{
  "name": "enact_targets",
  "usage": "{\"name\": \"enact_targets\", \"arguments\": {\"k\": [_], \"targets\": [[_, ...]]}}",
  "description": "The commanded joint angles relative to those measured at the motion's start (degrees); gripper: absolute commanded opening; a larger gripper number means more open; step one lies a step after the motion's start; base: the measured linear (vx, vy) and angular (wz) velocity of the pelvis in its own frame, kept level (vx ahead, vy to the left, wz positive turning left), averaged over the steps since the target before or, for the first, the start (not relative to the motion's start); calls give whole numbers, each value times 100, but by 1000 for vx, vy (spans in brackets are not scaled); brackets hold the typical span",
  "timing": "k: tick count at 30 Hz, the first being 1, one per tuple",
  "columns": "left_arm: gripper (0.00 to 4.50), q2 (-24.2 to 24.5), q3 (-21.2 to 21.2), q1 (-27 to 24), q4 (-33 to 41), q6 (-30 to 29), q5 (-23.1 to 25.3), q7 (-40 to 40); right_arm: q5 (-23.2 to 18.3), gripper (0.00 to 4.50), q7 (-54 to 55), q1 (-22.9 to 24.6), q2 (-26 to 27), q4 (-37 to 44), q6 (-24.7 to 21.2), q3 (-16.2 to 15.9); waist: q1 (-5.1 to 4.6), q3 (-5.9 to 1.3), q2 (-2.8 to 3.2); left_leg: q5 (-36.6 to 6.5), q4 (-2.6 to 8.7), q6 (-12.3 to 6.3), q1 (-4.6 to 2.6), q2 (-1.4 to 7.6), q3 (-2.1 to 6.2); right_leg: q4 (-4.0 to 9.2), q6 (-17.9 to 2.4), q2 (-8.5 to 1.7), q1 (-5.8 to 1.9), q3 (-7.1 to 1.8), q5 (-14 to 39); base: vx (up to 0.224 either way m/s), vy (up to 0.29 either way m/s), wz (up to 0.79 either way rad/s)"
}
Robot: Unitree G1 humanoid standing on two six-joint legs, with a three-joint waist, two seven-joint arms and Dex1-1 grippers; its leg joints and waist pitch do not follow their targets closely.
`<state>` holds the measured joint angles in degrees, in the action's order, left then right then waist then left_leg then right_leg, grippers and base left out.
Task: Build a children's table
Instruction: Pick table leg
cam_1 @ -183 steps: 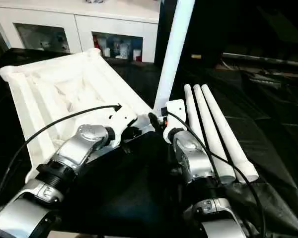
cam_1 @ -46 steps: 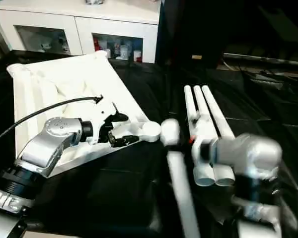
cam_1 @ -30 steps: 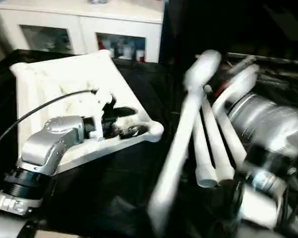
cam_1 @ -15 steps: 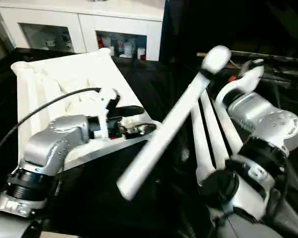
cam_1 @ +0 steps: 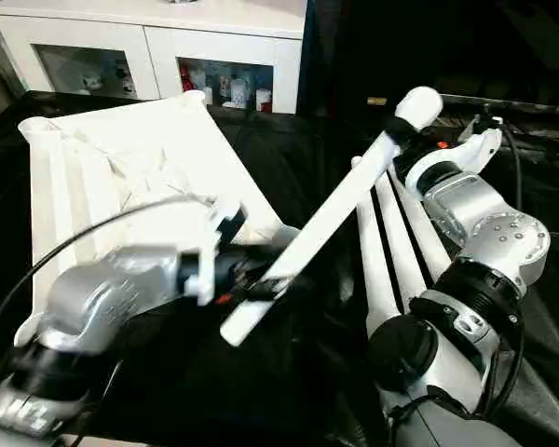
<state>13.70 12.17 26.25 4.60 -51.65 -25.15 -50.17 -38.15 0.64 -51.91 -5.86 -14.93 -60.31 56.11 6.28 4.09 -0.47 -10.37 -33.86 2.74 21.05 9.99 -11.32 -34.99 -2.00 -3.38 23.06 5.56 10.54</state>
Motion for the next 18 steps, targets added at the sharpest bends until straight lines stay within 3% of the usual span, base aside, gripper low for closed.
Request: {"name": "enact_targets", "arguments": {"k": [1,9,11,14,15,18], "targets": [[414,95,-77,-56,218,-111,26,135,-155,189,85,-139,-106,-48,126,101,-1,-469,27,-600,349,124,-102,288,153,424,-535,-503,-321,-365,1160,0,0,0],[366,125,-465,-128,186,-157,-149,395,-357,189,214,-89,-142,-92,278,-35,0,-470,15,-560,336,72,-84,268,147,418,-575,-495,-332,-360,1088,0,0,0],[330,160,-438,-127,198,-78,-159,352,-330,189,195,-57,-168,-94,265,-127,4,-472,16,-537,335,55,-83,268,147,421,-562,-492,-328,-357,1097,0,0,0],[321,136,-385,-210,343,-171,-249,338,-391,189,217,-47,-181,-149,323,-126,5,-482,21,-509,331,58,-84,271,148,409,-565,-498,-330,-359,1059,0,0,0],[293,116,-397,-240,377,-213,-287,350,-440,189,247,-48,-194,-173,361,-126,6,-483,22,-505,328,55,-80,272,144,404,-595,-497,-328,-360,1007,0,0,0],[278,90,-431,-253,382,-235,-335,369,-472,189,265,-44,-206,-184,386,-146,4,-479,17,-516,327,49,-81,269,143,409,-582,-491,-327,-357,1023,0,0,0]]}}
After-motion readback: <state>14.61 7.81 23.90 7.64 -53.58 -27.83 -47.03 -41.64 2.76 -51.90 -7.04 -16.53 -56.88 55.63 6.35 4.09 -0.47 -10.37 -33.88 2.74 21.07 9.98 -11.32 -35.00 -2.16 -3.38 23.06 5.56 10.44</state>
